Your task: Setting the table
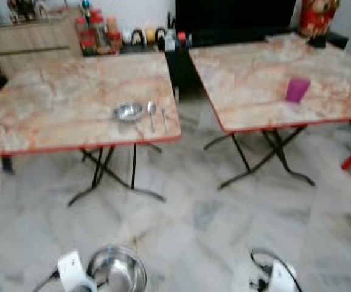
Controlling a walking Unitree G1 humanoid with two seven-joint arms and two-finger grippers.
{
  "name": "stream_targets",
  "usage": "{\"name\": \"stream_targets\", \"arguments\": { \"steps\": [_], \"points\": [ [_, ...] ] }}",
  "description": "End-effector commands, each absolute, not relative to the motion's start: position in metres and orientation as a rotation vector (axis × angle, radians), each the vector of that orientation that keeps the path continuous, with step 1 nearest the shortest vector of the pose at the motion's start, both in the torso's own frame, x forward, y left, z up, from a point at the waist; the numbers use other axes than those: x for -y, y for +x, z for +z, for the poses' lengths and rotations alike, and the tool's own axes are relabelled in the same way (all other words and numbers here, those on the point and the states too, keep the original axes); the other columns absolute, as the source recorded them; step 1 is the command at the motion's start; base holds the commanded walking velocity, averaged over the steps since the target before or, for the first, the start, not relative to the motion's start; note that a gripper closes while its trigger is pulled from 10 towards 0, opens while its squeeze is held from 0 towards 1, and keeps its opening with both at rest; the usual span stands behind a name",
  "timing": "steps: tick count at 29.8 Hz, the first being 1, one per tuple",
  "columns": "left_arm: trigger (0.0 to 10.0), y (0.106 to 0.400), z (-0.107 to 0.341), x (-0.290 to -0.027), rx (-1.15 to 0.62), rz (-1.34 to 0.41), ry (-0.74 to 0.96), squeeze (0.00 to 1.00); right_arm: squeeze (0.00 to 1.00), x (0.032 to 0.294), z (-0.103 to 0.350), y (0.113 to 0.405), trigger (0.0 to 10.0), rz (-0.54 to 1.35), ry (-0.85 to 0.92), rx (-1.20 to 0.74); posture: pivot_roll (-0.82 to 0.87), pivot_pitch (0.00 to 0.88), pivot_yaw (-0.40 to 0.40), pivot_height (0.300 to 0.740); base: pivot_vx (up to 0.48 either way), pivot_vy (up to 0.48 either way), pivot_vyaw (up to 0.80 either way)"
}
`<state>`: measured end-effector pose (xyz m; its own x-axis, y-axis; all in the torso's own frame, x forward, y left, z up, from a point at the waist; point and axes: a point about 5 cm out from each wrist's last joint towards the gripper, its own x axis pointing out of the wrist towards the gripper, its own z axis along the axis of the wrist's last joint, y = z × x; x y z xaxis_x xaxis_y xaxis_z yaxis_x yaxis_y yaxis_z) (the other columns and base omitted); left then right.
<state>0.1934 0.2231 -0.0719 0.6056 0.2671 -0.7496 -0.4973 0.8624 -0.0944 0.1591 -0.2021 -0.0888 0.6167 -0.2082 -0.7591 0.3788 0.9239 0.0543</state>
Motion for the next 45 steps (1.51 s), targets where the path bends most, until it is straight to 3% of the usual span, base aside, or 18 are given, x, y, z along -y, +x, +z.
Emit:
{"name": "stream_targets", "arguments": {
  "steps": [1,45],
  "points": [
    [10.0,0.1974,-0.0687,-0.2279,-0.799,0.448,-0.283,0.0,0.0,0.2,-0.0871,0.1635,10.0,-0.333,0.219,-0.828,-0.05,0.0,0.049,0.74,0.251,0.0,0.0],
    [10.0,0.1963,-0.0706,-0.2231,-0.816,0.425,-0.283,0.0,0.0,0.2005,-0.0866,0.1655,10.0,-0.323,0.201,-0.838,-0.05,0.0,0.043,0.74,0.336,0.0,0.0]
  ]
}}
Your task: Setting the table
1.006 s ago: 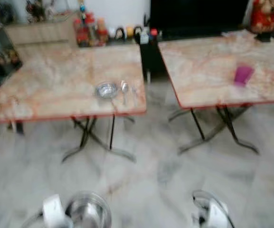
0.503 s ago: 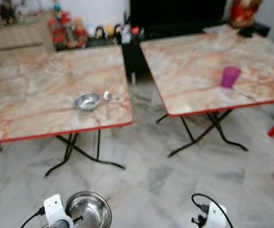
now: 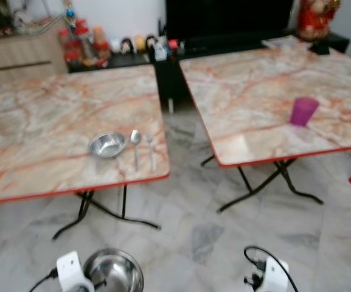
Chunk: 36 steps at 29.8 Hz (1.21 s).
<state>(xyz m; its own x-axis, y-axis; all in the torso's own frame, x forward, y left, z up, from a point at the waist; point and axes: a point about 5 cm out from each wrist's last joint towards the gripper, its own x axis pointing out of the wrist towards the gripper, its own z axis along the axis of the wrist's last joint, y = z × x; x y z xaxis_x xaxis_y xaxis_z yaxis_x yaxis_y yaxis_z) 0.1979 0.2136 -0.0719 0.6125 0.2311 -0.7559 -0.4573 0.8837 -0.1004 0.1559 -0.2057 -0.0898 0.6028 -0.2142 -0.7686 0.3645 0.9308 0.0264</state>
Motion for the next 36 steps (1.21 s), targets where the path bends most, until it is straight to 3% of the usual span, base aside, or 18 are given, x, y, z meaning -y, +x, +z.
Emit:
{"name": "stream_targets", "arguments": {
  "steps": [1,7,36],
  "points": [
    [10.0,0.1963,-0.0708,-0.2225,-0.82,0.42,-0.278,0.0,0.0,0.2004,-0.0866,0.1656,10.0,-0.322,0.201,-0.838,-0.05,0.0,0.043,0.74,0.0,0.0,0.0],
    [10.0,0.197,-0.0704,-0.2219,-0.818,0.411,-0.25,0.0,0.0,0.2003,-0.0863,0.1663,10.0,-0.321,0.201,-0.837,-0.06,0.0,0.043,0.74,0.0,0.0,0.0],
    [10.0,0.195,-0.0709,-0.2239,-0.825,0.409,-0.223,0.0,0.0,0.2005,-0.0874,0.1636,10.0,-0.315,0.176,-0.846,-0.06,0.0,0.044,0.74,0.033,-0.35,0.0]
  ]
}}
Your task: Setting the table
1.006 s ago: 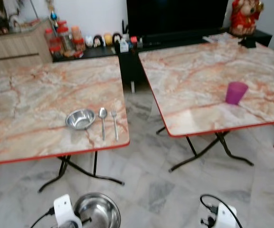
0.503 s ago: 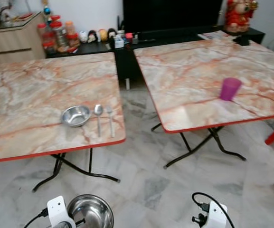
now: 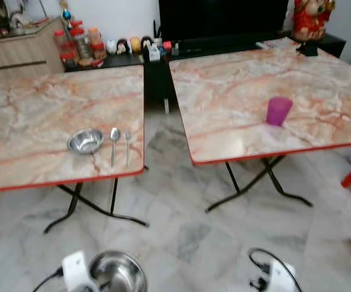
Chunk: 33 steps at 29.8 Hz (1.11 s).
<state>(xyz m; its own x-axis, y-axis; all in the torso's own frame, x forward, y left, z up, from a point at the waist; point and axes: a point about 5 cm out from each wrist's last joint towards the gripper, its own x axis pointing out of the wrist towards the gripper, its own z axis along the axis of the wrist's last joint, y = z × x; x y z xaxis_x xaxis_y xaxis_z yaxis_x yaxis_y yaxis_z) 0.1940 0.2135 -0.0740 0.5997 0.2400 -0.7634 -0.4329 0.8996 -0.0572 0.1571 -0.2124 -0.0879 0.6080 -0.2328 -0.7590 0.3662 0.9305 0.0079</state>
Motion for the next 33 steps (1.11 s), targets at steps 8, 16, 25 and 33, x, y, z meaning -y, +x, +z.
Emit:
{"name": "stream_targets", "arguments": {
  "steps": [8,16,25,33],
  "points": [
    [10.0,0.1942,-0.0715,-0.2232,-0.828,0.409,-0.225,0.0,0.0,0.2018,-0.0879,0.1621,10.0,-0.333,0.178,-0.851,-0.06,0.0,0.042,0.74,0.25,-0.338,0.26],
    [10.0,0.1948,-0.0716,-0.2218,-0.828,0.406,-0.231,0.0,0.0,0.2028,-0.0877,0.1622,10.0,-0.332,0.173,-0.852,-0.06,0.0,0.044,0.74,0.254,-0.241,0.0],
    [10.0,0.1967,-0.0708,-0.2206,-0.824,0.401,-0.23,0.0,0.0,0.2022,-0.0874,0.1631,10.0,-0.323,0.165,-0.852,-0.06,0.0,0.045,0.74,0.139,0.0,0.0],
    [10.0,0.1972,-0.0705,-0.2208,-0.821,0.404,-0.237,0.0,0.0,0.2023,-0.0873,0.1639,10.0,-0.323,0.163,-0.856,-0.06,0.0,0.04,0.74,0.249,0.0,0.2]
  ]
}}
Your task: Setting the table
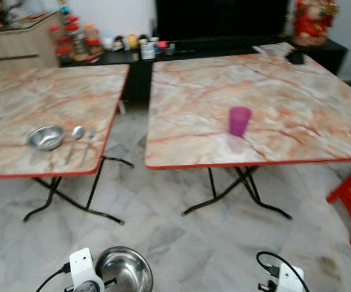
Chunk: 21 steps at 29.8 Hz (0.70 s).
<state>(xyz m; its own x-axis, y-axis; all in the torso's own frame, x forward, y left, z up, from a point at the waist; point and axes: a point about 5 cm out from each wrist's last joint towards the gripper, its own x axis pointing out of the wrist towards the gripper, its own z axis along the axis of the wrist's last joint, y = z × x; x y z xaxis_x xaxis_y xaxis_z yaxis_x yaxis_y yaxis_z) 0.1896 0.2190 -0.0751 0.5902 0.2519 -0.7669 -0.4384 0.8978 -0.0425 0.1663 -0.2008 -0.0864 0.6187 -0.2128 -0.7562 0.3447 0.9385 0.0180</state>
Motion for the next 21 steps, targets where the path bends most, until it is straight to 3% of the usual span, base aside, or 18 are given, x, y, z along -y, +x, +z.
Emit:
{"name": "stream_targets", "arguments": {
  "steps": [1,7,21],
  "points": [
    [10.0,0.1972,-0.0705,-0.2208,-0.821,0.404,-0.237,0.0,0.0,0.2023,-0.0873,0.1639,10.0,-0.323,0.163,-0.856,-0.06,0.0,0.04,0.74,0.251,0.0,0.0],
    [10.0,0.1959,-0.0713,-0.2205,-0.825,0.404,-0.237,0.0,0.0,0.2029,-0.0871,0.1641,10.0,-0.32,0.154,-0.856,-0.06,0.0,0.041,0.74,0.25,0.0,0.47],
    [10.0,0.1987,-0.0698,-0.2204,-0.818,0.396,-0.234,0.0,0.0,0.2026,-0.087,0.1645,10.0,-0.327,0.165,-0.853,-0.06,0.0,0.044,0.74,0.25,0.0,0.0]
  ]
}}
